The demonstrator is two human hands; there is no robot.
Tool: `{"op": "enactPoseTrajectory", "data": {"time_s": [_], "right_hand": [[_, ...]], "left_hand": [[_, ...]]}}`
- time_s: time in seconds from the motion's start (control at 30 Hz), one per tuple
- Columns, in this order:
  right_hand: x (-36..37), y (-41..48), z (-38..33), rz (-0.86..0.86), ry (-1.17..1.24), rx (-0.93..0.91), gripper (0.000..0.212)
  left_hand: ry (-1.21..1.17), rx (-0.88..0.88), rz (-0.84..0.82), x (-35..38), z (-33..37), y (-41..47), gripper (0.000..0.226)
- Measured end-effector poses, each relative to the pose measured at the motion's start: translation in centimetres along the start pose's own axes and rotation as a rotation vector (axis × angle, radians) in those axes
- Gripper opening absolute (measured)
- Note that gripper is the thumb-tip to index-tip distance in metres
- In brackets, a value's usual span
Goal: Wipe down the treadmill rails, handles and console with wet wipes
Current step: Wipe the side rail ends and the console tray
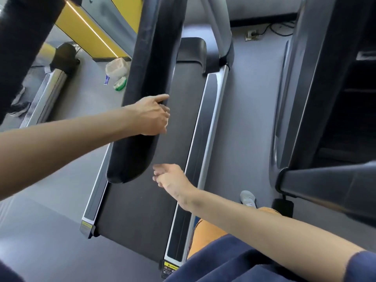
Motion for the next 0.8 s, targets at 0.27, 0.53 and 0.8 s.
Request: {"op": "enactPoseTrajectory", "data": {"time_s": [0.27,0.53,0.8], "right_hand": [[-0.5,-0.1,0.1,0.258,0.159,-0.100,0.054],[3.2,-2.3,-0.6,0.375,0.145,-0.264,0.062],[6.1,-3.9,-1.1,0.468,0.092,-0.371,0.037]], "left_hand": [[-0.013,0.106,-0.001,-0.2,3.7,-1.8,0.031],[-0.112,0.176,0.141,2.0,7.8,-7.0,0.040],[-0.211,0.239,0.328,4.8,9.6,-10.9,0.042]]}}
Point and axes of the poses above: each hand's wrist, its own y-axis towards the middle knuckle, its own x-axis out of the palm, z = x × y, the point moved 6 cm from there along y, towards the middle knuckle, and after that the axes turned 12 degrees about -z, right-handed, at the moved point
